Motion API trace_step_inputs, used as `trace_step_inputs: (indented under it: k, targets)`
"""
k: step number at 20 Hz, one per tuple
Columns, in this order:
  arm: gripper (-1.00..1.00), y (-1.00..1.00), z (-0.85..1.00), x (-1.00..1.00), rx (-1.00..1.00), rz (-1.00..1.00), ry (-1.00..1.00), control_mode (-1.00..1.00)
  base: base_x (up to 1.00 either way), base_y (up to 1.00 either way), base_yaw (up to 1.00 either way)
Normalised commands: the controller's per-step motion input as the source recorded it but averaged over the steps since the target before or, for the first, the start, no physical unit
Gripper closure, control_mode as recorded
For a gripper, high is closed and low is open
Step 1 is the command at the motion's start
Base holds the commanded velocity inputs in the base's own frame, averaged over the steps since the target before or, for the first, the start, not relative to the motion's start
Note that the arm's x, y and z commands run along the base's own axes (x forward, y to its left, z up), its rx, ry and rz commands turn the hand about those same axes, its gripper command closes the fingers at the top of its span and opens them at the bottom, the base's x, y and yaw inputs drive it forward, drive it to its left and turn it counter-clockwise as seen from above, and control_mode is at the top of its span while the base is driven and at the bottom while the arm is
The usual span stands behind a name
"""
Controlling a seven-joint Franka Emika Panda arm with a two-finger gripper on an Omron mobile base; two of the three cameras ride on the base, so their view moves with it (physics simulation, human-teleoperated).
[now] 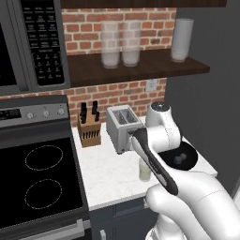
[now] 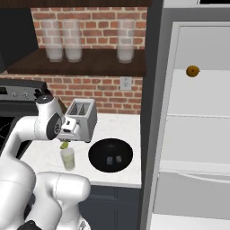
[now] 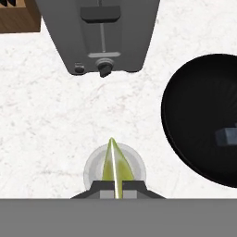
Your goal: Grab a lemon wedge from the fridge and one ice cube from the ice bowl, and put them in the glass of lemonade.
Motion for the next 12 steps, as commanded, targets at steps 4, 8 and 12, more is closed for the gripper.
trace_step_inputs:
  k: [4, 8, 12]
  targets:
    - [1.0, 0.0, 0.0, 0.0, 0.0, 0.0, 0.0, -1.0, 0.0, 0.0, 0.0]
    - [1.0, 0.02, 0.0, 0.0, 0.0, 0.0, 0.01, -1.0, 0.0, 0.0, 0.0]
    - [1.0, 0.2, 0.0, 0.0, 0.0, 0.0, 0.0, -1.0, 0.0, 0.0, 0.0]
